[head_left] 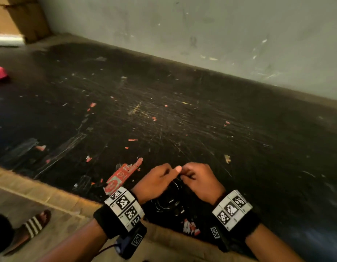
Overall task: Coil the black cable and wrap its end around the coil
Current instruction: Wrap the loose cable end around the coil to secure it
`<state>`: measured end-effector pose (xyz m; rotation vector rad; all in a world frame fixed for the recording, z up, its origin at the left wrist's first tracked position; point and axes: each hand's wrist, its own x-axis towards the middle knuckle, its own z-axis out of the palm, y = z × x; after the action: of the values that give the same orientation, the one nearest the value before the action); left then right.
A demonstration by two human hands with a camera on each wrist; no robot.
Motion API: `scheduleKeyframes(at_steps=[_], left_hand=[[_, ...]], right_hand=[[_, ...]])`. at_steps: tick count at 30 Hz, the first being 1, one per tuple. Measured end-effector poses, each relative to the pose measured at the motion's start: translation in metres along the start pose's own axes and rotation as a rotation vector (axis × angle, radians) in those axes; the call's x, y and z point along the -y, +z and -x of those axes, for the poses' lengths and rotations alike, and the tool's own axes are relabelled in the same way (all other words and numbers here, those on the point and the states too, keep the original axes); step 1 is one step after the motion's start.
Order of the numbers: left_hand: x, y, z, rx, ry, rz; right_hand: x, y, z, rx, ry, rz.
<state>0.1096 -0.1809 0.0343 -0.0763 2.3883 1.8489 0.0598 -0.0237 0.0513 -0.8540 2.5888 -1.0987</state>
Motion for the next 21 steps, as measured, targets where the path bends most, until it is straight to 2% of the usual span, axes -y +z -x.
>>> scheduleKeyframes(at_steps=[4,10,12,14,17,19,21], left_hand=[[-0.005,0.004,-0.013,0.034,0.184,-0.247],[-0.014,0.018,-0.019,0.159,0.329,-0.286],[-0.018,0.022,-0.022,0.162,0.359,-0.269],[-0.024,0.028,-0.026,0.157,0.384,-0.291],[-0.036,0.040,-0.027,0.171,0.364,-0.296],[-0.045,0.047,-0.029,0.124,0.274,-0.165],[-0.055,0.052,-0.035,0.095,0.071,0.071]], right_hand=[[0.003,-0.010,0.012,-0.061,-0.003,0.047],[-0.001,-0.028,0.029,-0.159,0.046,0.029],[-0.002,-0.031,0.031,-0.216,0.115,0.003],[-0.005,-0.032,0.030,-0.307,0.247,-0.052],[-0.008,-0.041,0.024,-0.410,0.449,-0.400],[-0.007,-0.059,0.026,-0.393,0.435,-0.701],[-0.010,-0.080,0.034,-0.295,0.355,-0.888]])
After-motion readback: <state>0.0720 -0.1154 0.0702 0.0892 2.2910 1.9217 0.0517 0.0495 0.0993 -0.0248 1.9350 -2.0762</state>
